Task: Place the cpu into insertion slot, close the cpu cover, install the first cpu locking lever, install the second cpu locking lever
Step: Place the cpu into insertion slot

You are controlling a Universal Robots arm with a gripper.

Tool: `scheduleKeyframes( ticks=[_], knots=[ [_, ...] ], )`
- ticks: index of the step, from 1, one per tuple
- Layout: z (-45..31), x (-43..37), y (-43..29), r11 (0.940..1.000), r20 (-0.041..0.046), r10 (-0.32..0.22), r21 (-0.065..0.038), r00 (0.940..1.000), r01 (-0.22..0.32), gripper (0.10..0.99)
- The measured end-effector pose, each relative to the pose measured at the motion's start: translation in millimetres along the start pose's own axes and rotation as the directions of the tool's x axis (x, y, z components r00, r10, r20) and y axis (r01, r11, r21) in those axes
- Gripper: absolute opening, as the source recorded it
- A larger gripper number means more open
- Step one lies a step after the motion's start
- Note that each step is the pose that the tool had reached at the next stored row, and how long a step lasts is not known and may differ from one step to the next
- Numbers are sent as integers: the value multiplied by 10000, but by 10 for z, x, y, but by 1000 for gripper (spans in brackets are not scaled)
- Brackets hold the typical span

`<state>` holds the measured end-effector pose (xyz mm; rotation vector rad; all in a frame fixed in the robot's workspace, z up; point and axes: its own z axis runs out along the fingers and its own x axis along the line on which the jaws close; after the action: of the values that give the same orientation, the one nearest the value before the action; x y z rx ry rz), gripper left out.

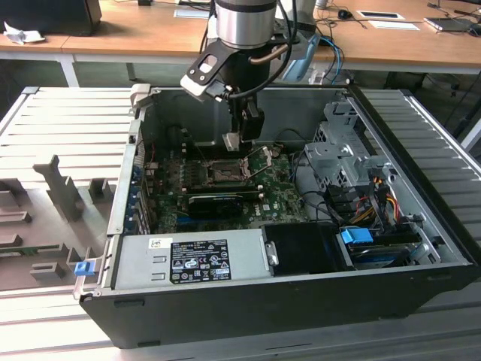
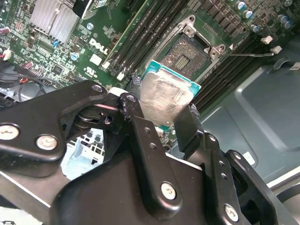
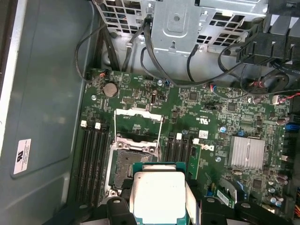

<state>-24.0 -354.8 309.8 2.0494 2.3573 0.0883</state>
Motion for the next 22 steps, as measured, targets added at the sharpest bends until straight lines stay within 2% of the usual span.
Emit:
scheduleKeyframes(
  ticks=[16,22],
  knots=[
    [186,-5,-10,10000,-8,2,56,10000,-2,529],
    [234,-6,-12,10000,-11,2,73,10000,-2,529]
  ],
)
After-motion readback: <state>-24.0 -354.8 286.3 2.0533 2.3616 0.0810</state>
